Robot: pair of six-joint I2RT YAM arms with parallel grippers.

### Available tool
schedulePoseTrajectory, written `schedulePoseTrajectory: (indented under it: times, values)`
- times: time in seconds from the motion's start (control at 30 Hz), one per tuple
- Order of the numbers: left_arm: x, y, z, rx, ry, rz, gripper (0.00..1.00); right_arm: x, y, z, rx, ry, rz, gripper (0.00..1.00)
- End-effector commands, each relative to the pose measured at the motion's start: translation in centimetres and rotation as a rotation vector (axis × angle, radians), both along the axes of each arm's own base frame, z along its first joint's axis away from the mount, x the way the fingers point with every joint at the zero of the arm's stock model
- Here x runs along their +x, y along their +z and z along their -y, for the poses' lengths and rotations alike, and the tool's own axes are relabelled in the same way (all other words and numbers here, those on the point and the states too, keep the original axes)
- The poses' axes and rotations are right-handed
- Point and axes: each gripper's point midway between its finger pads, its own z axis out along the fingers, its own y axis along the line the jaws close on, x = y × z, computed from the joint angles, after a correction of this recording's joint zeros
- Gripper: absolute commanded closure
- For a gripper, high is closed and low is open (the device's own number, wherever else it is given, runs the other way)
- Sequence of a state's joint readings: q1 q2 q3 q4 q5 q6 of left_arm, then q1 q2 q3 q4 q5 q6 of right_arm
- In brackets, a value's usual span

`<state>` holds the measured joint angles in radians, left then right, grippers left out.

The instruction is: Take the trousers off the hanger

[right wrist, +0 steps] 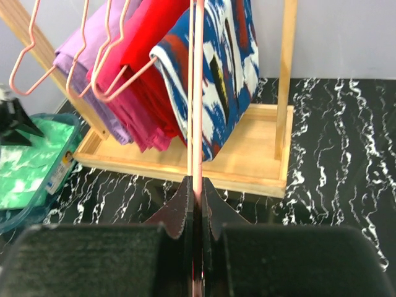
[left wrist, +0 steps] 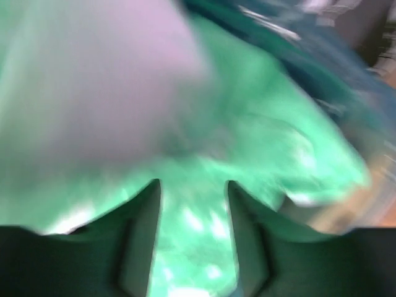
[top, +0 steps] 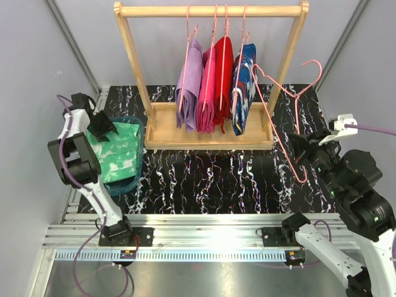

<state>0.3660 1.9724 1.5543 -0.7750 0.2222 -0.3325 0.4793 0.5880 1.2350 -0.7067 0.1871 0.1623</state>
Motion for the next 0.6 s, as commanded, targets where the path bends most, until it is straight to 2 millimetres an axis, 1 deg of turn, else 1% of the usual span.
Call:
schedulePoseTrajectory:
  times: [0.0, 0.03, 0.07, 0.1, 0.13, 0.17, 0.2, 0.23, 0.27, 0.3, 0.33, 0.37, 0.4, 0.43, 0.47, 0.5, 0.53, 0.57]
  values:
    - [0.5, 9.3, 1.7, 0.021, -0.037, 0.218, 0.44, 1.3, 3.0, 0.9, -0.038, -0.063, 0.065, 1.00]
    - [0.2, 10.6, 1.8, 0.035, -0.038, 0.247, 0.40, 1.5, 3.7, 1.1, -0.056, -0.075, 0.081, 1.00]
    - [-0.5, 12.5, 2.2, 0.055, -0.038, 0.291, 0.33, 2.4, 3.6, 0.7, -0.074, -0.079, 0.068, 1.00]
    - [-0.9, 13.6, 2.4, 0.076, -0.038, 0.315, 0.30, 2.9, 3.6, 0.5, -0.091, -0.078, 0.064, 1.00]
    - [-1.5, 14.4, 2.5, 0.095, -0.040, 0.327, 0.28, 3.3, 4.6, 0.5, -0.102, -0.084, 0.087, 1.00]
    - [-2.4, 16.4, 2.9, 0.132, -0.043, 0.370, 0.25, 4.5, 4.2, -0.1, -0.126, -0.082, 0.070, 1.00]
    - [-2.9, 17.2, 3.4, 0.147, -0.051, 0.385, 0.23, 5.1, 4.6, -0.4, -0.134, -0.079, 0.076, 1.00]
    - [-3.6, 17.9, 3.9, 0.170, -0.068, 0.396, 0.21, 5.7, 5.7, -0.4, -0.122, -0.096, 0.099, 1.00]
    - [-4.1, 18.9, 5.2, 0.193, -0.097, 0.418, 0.19, 7.0, 5.4, -0.7, -0.169, -0.105, 0.083, 1.00]
    - [-5.2, 20.2, 5.2, 0.253, -0.083, 0.438, 0.15, 7.7, 5.7, -0.6, -0.179, -0.131, 0.084, 1.00]
    - [-6.0, 20.9, 5.9, 0.275, -0.104, 0.449, 0.12, 8.4, 6.8, 0.5, -0.177, -0.209, 0.104, 1.00]
    - [-6.6, 21.3, 7.4, 0.288, -0.141, 0.464, 0.01, 9.6, 6.7, 0.6, -0.189, -0.246, 0.092, 1.00]
    - [-7.4, 21.0, 7.5, 0.316, -0.138, 0.451, 0.01, 10.1, 7.0, 0.8, -0.194, -0.271, 0.096, 1.00]
    - [-8.6, 22.5, 8.3, 0.325, -0.150, 0.507, 0.01, 10.4, 8.2, 1.1, -0.182, -0.296, 0.116, 1.00]
    - [-9.2, 22.6, 9.1, 0.317, -0.168, 0.520, 0.01, 11.6, 7.8, 0.5, -0.198, -0.295, 0.097, 1.00]
    - [-10.0, 23.0, 9.1, 0.336, -0.162, 0.534, 0.01, 12.2, 7.9, 0.2, -0.208, -0.294, 0.093, 1.00]
    - [-11.2, 23.5, 9.4, 0.344, -0.162, 0.558, 0.01, 12.5, 9.1, 0.4, -0.207, -0.316, 0.111, 1.00]
    - [-12.0, 23.8, 9.9, 0.347, -0.175, 0.578, 0.01, 14.1, 8.4, -0.2, -0.235, -0.322, 0.084, 1.00]
